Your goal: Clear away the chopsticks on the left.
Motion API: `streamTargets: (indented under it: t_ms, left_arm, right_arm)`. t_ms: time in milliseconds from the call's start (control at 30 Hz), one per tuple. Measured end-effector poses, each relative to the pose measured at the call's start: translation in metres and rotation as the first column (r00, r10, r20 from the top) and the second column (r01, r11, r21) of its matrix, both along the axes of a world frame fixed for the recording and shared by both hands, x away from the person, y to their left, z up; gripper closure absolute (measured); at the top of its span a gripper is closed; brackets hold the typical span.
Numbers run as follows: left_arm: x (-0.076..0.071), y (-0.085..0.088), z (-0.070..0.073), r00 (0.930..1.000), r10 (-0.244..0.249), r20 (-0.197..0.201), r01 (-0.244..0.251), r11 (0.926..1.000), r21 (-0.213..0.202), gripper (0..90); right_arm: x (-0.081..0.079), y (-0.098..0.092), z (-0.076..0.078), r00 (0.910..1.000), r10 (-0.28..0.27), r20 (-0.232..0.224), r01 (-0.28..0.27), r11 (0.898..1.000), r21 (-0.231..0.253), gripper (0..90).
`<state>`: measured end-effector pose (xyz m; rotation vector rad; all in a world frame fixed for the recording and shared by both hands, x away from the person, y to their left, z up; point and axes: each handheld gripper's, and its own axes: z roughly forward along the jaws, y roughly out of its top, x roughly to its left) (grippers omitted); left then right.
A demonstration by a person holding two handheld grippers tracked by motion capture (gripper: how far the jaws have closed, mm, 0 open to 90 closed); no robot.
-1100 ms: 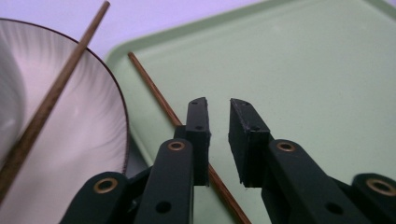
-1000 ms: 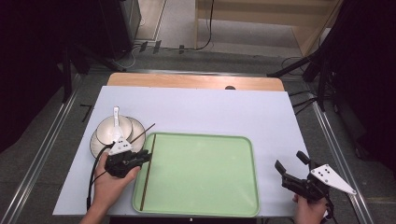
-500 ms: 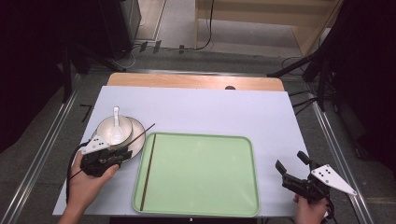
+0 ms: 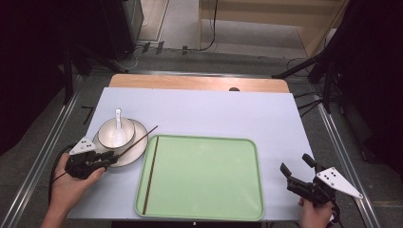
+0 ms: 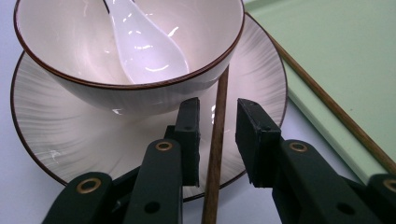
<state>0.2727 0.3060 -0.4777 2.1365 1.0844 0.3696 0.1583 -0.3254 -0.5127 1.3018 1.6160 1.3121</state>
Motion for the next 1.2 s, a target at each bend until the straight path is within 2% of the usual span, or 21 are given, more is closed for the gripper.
streamTargets:
  t_ms: [133, 167, 233, 333, 433, 600, 700, 833, 967, 1200]
  left_arm:
    - [0.006, -0.003, -0.012, 0.9986, -0.002, -0.052, 0.003, 0.9999, 0.016, 73.9]
    - [0.006, -0.003, -0.012, 0.9986, -0.002, -0.052, 0.003, 0.9999, 0.016, 74.8]
    - [0.008, -0.007, -0.017, 0.9977, 0.001, -0.068, 0.001, 0.9992, 0.041, 76.3]
    - [0.009, -0.009, -0.019, 0.9974, -0.001, -0.073, 0.005, 0.9988, 0.048, 79.0]
    - [0.008, -0.011, -0.020, 0.9968, -0.034, -0.072, 0.037, 0.9981, 0.048, 84.6]
    - [0.006, -0.016, -0.018, 0.9975, -0.046, -0.053, 0.049, 0.9966, 0.067, 85.1]
    - [0.004, -0.019, -0.015, 0.9976, -0.057, -0.039, 0.059, 0.9964, 0.061, 85.2]
    - [-0.001, -0.026, -0.009, 0.9970, -0.074, -0.019, 0.075, 0.9967, 0.032, 85.2]
    - [-0.006, -0.036, -0.004, 0.9954, -0.095, -0.017, 0.095, 0.9955, 0.008, 85.2]
    - [-0.014, -0.063, -0.002, 0.9910, -0.132, -0.020, 0.132, 0.9912, 0.009, 85.2]
  right_arm:
    - [0.000, 0.000, 0.000, 1.0000, 0.001, 0.000, -0.001, 1.000, -0.002, 12.7]
    - [0.000, 0.000, 0.000, 1.0000, 0.002, 0.000, -0.002, 1.000, -0.002, 12.7]
    - [0.000, 0.000, 0.000, 1.0000, 0.001, 0.000, -0.001, 1.000, -0.001, 12.7]
    - [0.000, 0.001, 0.000, 1.0000, 0.003, -0.001, -0.003, 1.000, 0.000, 12.7]
    - [0.000, 0.001, 0.000, 1.0000, 0.004, -0.005, -0.004, 1.000, -0.001, 12.6]
    - [0.000, 0.001, 0.000, 1.0000, 0.002, -0.003, -0.002, 1.000, 0.000, 12.7]
    - [0.000, 0.001, 0.000, 1.0000, 0.002, -0.003, -0.002, 1.000, 0.001, 12.7]
    - [0.001, 0.001, 0.000, 1.0000, 0.005, -0.003, -0.005, 1.000, 0.002, 12.7]
    - [0.001, 0.002, 0.000, 0.9999, 0.010, -0.001, -0.010, 1.000, -0.001, 12.7]
    - [0.000, 0.001, 0.000, 1.0000, 0.006, 0.001, -0.006, 1.000, 0.002, 12.7]
